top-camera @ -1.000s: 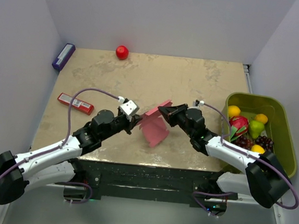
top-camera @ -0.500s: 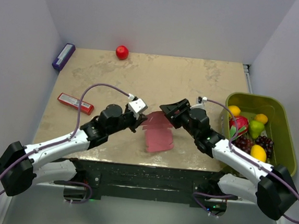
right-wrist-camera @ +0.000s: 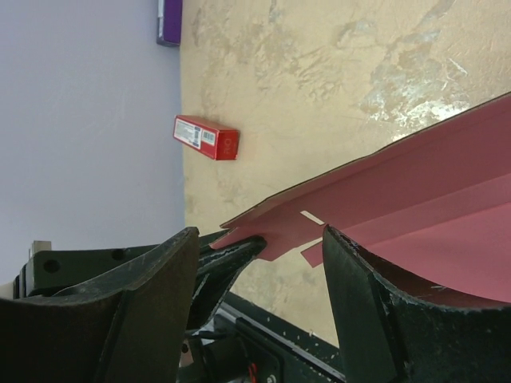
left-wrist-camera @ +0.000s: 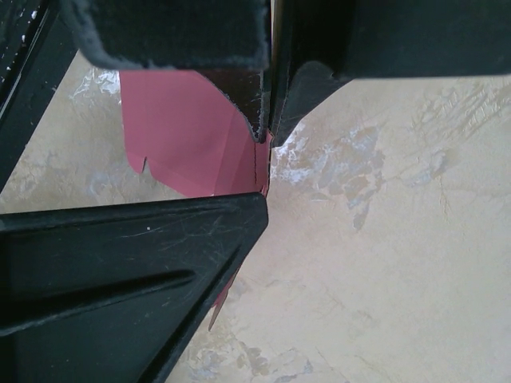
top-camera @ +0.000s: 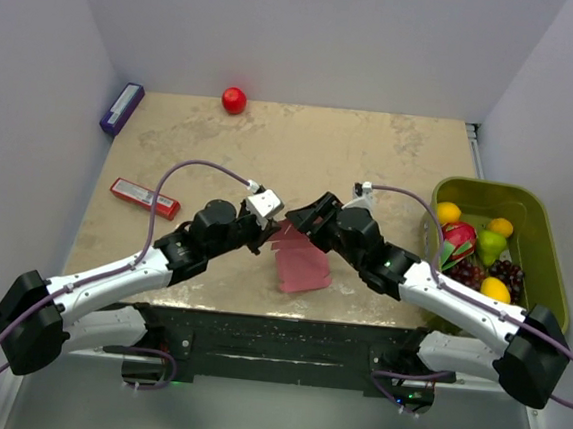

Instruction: Fold the paper box

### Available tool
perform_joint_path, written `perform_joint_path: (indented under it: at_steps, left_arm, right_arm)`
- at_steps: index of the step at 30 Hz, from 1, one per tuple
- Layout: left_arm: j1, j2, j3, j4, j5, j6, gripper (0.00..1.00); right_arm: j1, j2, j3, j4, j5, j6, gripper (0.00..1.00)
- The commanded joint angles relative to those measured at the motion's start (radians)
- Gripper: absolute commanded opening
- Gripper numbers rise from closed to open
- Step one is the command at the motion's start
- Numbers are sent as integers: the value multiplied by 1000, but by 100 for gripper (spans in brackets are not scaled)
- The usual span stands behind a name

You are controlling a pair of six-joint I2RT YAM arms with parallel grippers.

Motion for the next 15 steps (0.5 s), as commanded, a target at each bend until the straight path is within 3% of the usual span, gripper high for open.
perform_joint_path:
  at_steps: [1,10,15]
  left_arm:
    - [-14,6,44,13,-17,23,0]
    - [-18,0,45,8,-29,23,0]
    - [-18,-7,44,8,-37,25,0]
  right_arm:
    - [37,30,93,-40,139,-52,66]
    - [73,79,139,-134,245,-98,59]
    - [77,60,130,-161,294,-141,44]
